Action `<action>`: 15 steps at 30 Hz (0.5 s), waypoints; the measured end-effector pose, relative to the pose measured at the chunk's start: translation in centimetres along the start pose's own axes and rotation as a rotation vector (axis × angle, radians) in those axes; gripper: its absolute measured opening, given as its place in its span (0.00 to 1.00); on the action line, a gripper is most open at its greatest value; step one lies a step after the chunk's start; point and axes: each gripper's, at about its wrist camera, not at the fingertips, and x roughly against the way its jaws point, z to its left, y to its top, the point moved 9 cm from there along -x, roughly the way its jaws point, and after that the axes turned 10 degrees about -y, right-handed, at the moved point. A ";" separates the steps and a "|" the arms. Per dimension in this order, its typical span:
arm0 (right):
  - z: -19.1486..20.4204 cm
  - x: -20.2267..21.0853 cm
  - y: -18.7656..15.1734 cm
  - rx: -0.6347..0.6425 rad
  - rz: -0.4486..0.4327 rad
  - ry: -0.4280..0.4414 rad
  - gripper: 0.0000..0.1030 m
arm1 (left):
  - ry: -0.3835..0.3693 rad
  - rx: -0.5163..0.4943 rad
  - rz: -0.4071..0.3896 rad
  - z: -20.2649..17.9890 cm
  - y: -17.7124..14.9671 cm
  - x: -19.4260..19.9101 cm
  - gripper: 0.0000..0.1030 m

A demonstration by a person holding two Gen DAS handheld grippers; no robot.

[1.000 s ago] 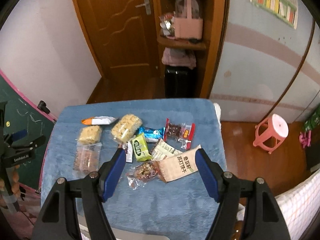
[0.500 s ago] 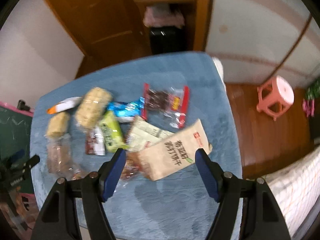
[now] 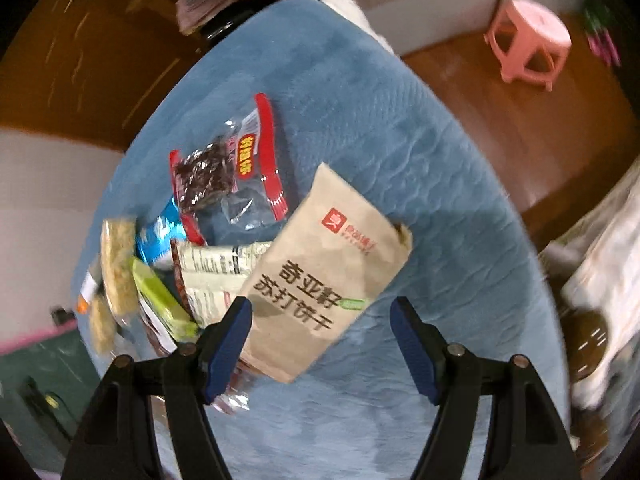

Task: Organize snacks
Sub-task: 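Grasp the clear bread loaf with left tool while right grasps brown paper bag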

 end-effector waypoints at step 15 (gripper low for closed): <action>2.1 -1.3 0.6 -0.102 -0.021 -0.094 0.78 | -0.007 0.042 0.062 -0.5 0.2 -3.4 0.94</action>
